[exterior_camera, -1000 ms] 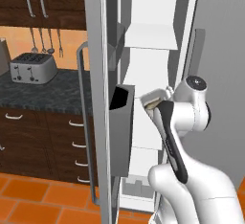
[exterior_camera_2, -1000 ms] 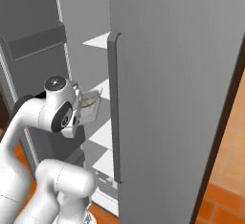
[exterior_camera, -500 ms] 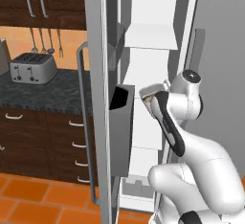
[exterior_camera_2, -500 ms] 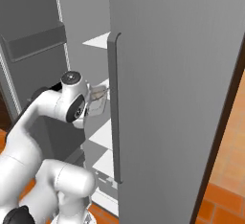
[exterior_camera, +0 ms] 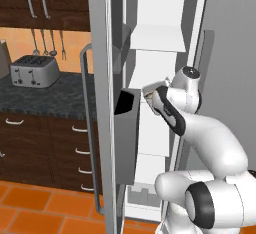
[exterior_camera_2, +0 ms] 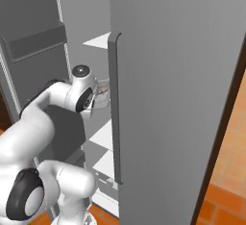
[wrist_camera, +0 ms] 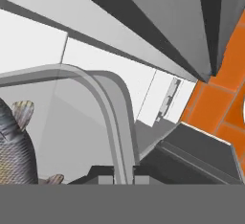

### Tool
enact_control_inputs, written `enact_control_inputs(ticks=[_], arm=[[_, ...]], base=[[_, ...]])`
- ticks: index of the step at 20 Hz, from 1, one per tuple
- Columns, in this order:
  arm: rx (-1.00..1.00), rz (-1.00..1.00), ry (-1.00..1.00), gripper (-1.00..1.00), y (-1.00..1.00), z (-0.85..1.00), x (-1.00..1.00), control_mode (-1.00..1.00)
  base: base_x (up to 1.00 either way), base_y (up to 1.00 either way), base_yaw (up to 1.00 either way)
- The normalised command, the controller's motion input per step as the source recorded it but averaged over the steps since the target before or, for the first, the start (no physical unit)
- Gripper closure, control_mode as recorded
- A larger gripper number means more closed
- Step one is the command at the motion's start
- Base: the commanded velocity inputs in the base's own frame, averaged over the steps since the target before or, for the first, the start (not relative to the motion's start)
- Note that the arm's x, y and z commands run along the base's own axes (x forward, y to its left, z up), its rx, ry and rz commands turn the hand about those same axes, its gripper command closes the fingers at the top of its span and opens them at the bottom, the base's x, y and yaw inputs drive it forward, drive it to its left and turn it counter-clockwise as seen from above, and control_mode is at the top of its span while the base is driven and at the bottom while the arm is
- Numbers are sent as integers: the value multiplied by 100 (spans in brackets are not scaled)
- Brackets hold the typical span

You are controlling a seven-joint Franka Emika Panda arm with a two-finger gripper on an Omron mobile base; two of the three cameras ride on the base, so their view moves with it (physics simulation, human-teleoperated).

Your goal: Take the meat container that has the fish and place it on the second highest rack of the freezer. Then take the vegetable container that has the potatos and place it on the highest rack of the freezer.

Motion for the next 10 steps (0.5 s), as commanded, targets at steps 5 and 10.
enact_control_inputs(ticks=[5,10], arm=[[3,0,0,100,0,3,54,-100],[2,0,0,100,-2,0,69,-100]], base=[[0,0,0],[0,0,0]])
